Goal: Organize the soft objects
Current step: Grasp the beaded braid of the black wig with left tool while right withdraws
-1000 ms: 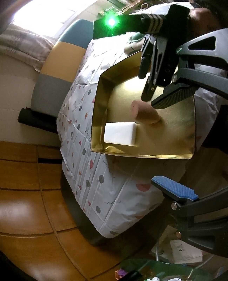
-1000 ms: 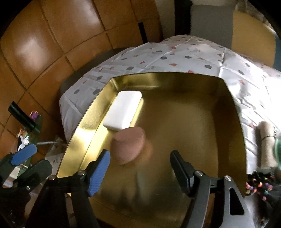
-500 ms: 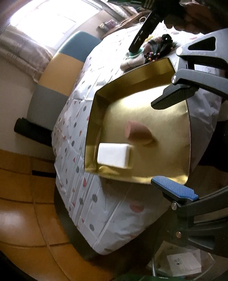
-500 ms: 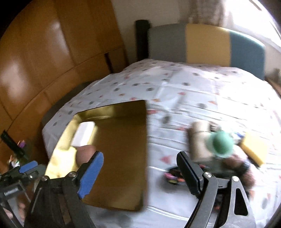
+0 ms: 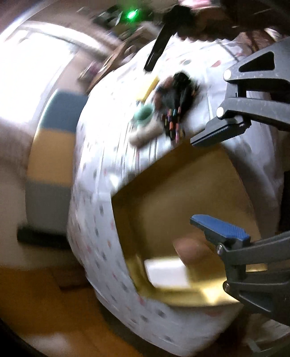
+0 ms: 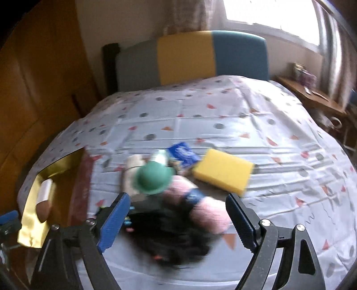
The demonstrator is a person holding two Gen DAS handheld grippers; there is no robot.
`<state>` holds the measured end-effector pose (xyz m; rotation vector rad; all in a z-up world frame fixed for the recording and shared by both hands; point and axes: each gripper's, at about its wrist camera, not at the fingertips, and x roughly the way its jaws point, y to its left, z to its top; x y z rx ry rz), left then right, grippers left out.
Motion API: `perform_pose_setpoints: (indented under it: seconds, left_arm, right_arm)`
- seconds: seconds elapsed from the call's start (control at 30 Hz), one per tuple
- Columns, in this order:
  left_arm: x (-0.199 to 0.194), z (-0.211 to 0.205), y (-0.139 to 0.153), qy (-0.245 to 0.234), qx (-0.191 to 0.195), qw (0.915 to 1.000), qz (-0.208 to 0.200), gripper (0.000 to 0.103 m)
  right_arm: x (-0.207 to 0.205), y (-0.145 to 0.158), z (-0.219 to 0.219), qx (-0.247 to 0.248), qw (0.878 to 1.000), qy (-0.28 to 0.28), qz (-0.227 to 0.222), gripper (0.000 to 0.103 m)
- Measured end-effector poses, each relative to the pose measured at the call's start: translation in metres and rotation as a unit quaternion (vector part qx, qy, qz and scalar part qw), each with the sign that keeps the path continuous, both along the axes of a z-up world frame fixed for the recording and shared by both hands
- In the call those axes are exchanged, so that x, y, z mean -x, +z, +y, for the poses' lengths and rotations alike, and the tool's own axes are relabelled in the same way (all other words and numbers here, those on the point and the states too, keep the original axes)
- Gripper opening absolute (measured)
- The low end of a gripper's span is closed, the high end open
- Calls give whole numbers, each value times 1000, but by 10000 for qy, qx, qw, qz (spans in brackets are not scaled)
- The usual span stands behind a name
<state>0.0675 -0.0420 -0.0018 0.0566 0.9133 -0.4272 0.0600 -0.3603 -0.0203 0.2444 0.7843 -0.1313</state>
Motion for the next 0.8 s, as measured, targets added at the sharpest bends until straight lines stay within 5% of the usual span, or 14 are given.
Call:
perform_pose_setpoints:
  seconds: [0.17, 0.4, 0.53, 0.8]
  left_arm:
    - [-15, -70, -7, -1102, -373, 9932, 66, 51]
    - [-34, -138, -37, -1791, -856, 9795, 330, 51]
    - [-48, -162, -58, -1936, -1296, 9713, 473, 64]
    - [-63, -195, -89, -2094, -1665, 9604, 781, 73]
  right_arm:
    - [6, -17, -34, -387, 9977, -547, 120, 88]
    - [9, -11, -45, -779, 9944, -709, -122, 89]
    - [10, -11, -53, -955, 9919, -824, -142, 89]
    - [14, -12, -68, -1253, 9863, -1061, -176, 90]
